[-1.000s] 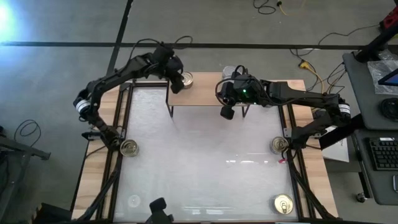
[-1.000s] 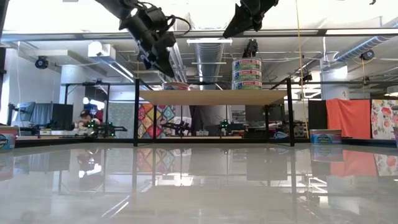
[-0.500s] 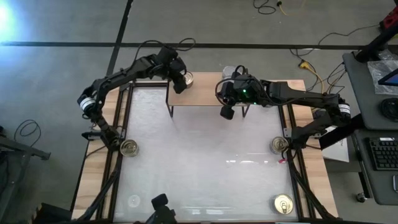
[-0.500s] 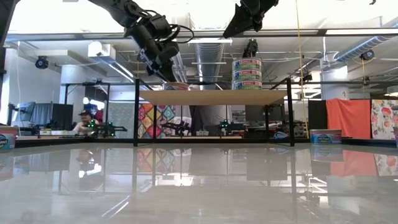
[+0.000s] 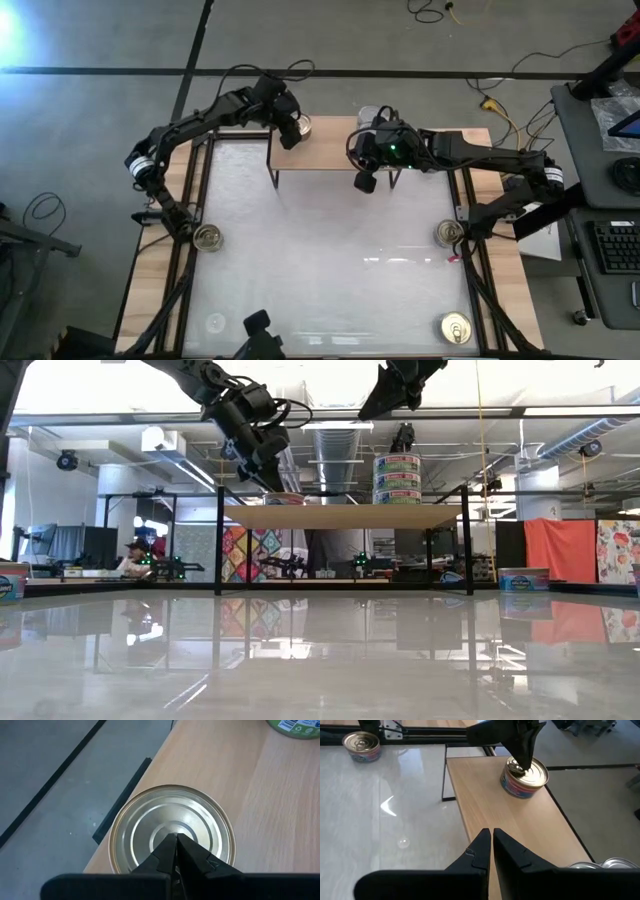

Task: Stack canned seafood by type on shelf
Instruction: Put the top left blue-pink tuna can on the shelf, then put the left blue-pink tuna can on the shelf aligned with the other blue-pink tuna can on the shelf

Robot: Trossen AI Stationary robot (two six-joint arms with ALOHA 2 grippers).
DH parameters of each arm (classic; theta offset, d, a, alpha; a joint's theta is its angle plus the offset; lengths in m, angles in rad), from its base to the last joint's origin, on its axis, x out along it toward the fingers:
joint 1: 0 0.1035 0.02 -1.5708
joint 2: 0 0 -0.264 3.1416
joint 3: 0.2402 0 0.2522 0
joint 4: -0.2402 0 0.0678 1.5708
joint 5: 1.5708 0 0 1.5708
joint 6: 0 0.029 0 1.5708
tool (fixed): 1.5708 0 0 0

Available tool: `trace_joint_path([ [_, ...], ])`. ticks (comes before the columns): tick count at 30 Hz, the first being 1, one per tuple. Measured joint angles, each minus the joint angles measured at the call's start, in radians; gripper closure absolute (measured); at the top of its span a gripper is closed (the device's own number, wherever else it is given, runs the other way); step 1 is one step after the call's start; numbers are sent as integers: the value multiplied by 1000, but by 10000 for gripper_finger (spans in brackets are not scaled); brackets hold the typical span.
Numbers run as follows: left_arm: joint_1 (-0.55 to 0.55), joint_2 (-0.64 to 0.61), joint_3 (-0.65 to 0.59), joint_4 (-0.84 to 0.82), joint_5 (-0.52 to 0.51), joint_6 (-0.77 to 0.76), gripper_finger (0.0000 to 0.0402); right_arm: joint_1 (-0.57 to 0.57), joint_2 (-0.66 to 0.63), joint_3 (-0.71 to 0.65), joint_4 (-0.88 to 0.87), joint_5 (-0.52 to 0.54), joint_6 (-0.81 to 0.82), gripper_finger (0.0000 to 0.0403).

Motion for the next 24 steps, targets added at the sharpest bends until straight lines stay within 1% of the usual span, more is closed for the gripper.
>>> trace_joint_path([
  [4, 0, -13, 4, -5, 0, 10, 401, 2, 0, 0, 0, 0, -1, 390],
  [8, -13, -44, 33, -18, 2, 40, 401, 2, -1, 0, 0, 0, -5, 390],
  [10, -29, -71, 43, -27, 43, 49, 401, 2, -1, 0, 0, 0, -6, 390],
  [14, -94, -156, 33, -64, 178, 57, 401, 4, -4, 0, -5, 0, -7, 390],
  [16, -151, -200, 12, -109, 218, 68, 401, 7, -4, 0, -5, 0, -14, 390],
  [19, -267, -270, -61, -131, 227, 59, 401, 22, -4, 0, -5, -1, -26, 390],
  [22, -405, -355, -168, -130, 217, -11, 401, 54, -4, 0, -7, -9, -30, 390],
  [24, -500, -413, -247, -138, 179, -92, 401, 85, -4, 0, -7, -9, -30, 390],
])
